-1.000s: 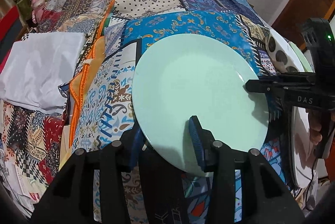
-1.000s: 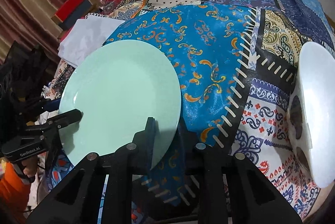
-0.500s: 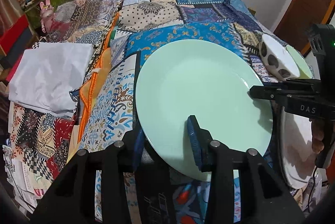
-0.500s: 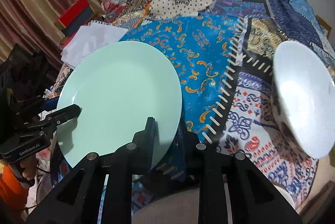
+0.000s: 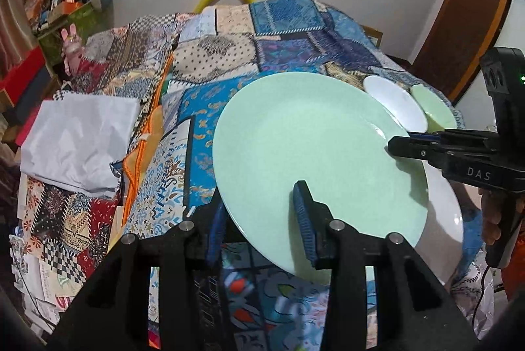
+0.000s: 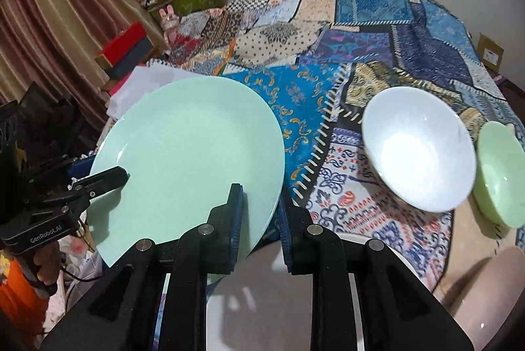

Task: Organize plates and bowls
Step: 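Lift the pale green plate and carry it toward the white plate, then lower the pale green plate onto the white plate with the left gripper, then open the left gripper and move it to the pale pink bowl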

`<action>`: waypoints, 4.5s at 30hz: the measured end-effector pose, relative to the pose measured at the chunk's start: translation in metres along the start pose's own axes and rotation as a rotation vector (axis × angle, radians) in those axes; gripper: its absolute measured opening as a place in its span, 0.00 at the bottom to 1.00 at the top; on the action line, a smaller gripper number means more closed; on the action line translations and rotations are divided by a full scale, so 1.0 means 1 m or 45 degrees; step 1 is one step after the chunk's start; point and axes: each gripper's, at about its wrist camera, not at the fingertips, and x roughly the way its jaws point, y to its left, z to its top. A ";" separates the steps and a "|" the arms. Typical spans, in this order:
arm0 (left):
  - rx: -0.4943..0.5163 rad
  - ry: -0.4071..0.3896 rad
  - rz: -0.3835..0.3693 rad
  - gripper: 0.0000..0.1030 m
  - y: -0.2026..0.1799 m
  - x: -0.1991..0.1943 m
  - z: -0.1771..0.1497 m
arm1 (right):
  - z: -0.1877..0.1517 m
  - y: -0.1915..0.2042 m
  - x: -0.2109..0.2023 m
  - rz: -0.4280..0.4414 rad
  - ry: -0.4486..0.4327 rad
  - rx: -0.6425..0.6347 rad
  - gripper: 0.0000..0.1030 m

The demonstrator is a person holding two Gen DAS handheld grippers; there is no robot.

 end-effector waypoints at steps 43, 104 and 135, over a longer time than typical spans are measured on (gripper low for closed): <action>0.197 0.056 -0.134 0.39 -0.144 -0.018 -0.029 | -0.103 -0.081 -0.097 -0.073 -0.115 0.243 0.18; 0.280 0.215 -0.109 0.39 -0.161 0.029 -0.049 | -0.132 -0.096 -0.081 -0.159 -0.014 0.279 0.22; 0.388 0.038 -0.205 0.86 -0.264 0.022 0.005 | -0.142 -0.149 -0.174 -0.487 -0.337 0.377 0.57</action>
